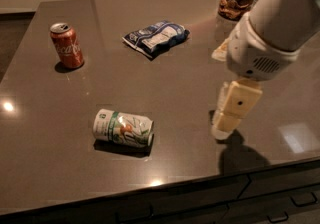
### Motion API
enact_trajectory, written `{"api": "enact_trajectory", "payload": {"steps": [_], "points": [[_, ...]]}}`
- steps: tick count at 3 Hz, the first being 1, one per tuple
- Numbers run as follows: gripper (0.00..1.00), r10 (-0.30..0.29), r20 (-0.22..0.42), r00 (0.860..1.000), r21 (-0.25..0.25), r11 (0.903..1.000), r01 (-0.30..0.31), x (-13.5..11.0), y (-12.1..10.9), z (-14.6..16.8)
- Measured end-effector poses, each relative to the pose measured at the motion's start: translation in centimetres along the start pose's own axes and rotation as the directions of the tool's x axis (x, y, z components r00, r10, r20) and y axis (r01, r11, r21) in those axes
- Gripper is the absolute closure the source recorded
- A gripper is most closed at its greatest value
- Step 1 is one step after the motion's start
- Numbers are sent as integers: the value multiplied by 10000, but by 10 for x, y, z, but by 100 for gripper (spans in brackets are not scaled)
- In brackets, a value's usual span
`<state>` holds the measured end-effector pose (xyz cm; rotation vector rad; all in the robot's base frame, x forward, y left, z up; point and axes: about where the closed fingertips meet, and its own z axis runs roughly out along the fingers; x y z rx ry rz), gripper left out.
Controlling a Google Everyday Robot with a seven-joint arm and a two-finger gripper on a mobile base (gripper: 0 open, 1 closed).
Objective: Pick 7up can
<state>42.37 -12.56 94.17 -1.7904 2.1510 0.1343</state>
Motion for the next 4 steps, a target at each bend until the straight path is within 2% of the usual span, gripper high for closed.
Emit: {"api": "enact_trajectory", "payload": {"steps": [1, 2, 3, 4], "points": [[0, -1, 346, 9994, -428, 9991, 15, -26, 17, 21], [0, 117, 520, 9986, -509, 9987, -91, -46, 24, 39], [0, 141, 367, 9992, -419, 9990, -126, -74, 36, 64], [0, 155, -137, 9998, -387, 9991, -160, -84, 42, 83]]}}
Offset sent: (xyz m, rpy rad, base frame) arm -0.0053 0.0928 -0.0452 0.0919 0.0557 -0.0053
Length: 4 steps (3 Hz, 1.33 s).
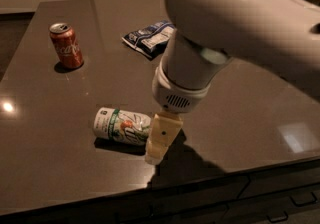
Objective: Pick 7up can
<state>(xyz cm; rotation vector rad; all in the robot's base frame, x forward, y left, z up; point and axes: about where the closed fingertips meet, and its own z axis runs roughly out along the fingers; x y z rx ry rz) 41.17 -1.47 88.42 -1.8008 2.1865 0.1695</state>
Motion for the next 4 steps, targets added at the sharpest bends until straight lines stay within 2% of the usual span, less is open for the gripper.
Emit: {"api": "enact_trajectory", "payload": {"steps": [1, 3, 4], "points": [[0, -114, -433, 9990, -120, 9999, 109, -13, 11, 16], [0, -73, -654, 9978, -686, 9976, 28, -30, 18, 43], [15, -57, -627, 9980, -837, 9965, 4, -39, 19, 48]]}}
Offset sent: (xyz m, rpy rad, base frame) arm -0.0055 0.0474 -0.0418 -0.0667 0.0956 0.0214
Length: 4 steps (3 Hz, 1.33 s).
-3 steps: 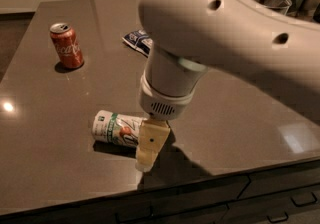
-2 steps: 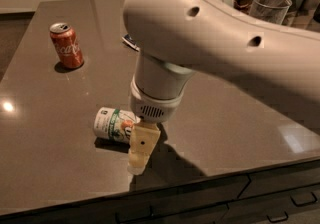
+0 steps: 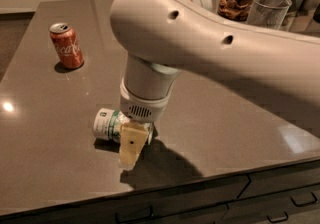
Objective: Pick 7up can
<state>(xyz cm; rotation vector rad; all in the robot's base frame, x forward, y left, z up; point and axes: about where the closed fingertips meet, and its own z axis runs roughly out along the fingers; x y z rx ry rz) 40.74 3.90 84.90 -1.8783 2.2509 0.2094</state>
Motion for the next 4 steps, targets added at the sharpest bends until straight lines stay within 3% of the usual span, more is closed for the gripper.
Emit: {"api": "enact_trajectory", "payload": {"steps": [1, 3, 4], "points": [[38, 22, 186, 9998, -70, 10000, -21, -7, 0, -3], [83, 226, 992, 9948, -111, 9997, -216, -1, -20, -43], [100, 294, 1837, 9825, 228, 9992, -342, 16, -46, -101]]}}
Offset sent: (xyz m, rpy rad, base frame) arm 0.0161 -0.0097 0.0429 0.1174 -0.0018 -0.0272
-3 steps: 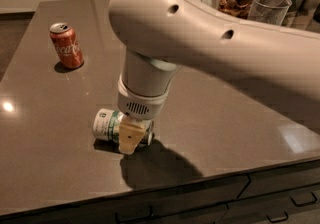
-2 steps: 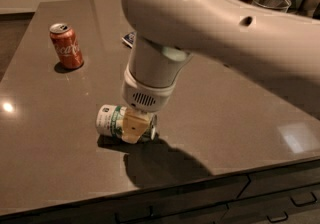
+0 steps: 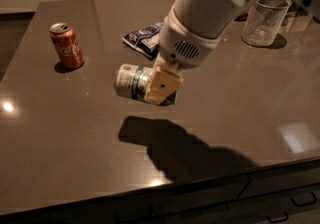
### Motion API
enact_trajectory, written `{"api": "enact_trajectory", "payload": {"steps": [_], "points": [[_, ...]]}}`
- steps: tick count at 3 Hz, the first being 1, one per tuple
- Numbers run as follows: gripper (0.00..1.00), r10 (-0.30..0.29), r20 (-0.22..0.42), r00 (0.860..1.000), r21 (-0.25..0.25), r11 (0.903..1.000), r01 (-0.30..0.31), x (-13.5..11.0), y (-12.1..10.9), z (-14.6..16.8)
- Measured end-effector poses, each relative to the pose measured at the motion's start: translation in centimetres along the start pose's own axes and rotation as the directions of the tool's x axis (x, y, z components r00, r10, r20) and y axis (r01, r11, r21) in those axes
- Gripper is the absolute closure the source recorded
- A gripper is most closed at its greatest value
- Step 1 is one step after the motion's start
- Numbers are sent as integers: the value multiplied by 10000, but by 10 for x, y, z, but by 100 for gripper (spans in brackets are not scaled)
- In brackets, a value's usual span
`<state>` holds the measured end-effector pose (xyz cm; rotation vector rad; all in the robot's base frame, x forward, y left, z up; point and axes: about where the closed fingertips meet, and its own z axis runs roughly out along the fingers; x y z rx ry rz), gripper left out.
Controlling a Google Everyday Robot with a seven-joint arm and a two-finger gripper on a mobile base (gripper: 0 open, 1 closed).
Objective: Pick 7up can
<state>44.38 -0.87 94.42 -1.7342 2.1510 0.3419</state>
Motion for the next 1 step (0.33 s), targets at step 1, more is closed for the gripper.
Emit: {"api": "enact_trajectory", "payload": {"steps": [1], "points": [[100, -19, 48, 10000, 53, 10000, 18, -1, -1, -3]]}}
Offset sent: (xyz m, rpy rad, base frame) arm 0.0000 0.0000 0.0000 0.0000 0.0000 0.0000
